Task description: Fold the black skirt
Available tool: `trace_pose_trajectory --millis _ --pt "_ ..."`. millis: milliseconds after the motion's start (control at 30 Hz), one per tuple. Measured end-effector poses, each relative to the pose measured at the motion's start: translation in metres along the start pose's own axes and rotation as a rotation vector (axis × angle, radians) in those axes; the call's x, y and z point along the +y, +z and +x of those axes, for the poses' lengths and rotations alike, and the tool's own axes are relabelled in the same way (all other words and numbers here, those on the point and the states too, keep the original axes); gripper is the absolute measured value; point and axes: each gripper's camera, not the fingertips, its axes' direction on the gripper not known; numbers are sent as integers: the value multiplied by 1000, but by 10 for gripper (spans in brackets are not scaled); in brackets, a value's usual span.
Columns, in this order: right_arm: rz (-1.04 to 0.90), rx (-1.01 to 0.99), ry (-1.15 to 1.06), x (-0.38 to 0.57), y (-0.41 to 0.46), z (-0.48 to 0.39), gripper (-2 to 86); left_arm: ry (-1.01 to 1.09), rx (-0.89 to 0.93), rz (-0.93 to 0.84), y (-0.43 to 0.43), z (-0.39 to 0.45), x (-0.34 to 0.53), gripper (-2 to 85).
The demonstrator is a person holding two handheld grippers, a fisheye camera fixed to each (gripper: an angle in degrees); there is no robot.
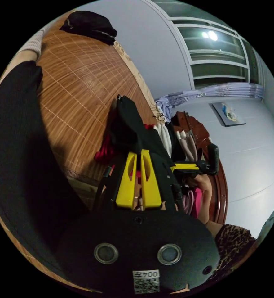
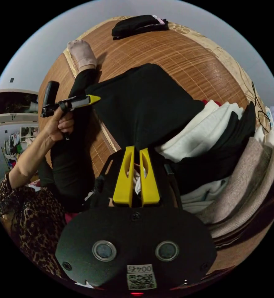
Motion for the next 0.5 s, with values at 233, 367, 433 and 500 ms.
trace_pose_trajectory --millis 233,367,433,500 --pt "83 108 -34 23 -1 -28 58 8 -60 -52 -14 22 21 32" --pt "206 106 -57 28 10 -43 77 46 -99 39 -58 33 55 28" --pt "152 151 -66 18 31 -50 72 44 -72 48 -72 34 71 26" --pt "93 221 -84 7 53 -61 71 66 -70 66 -88 38 93 23"
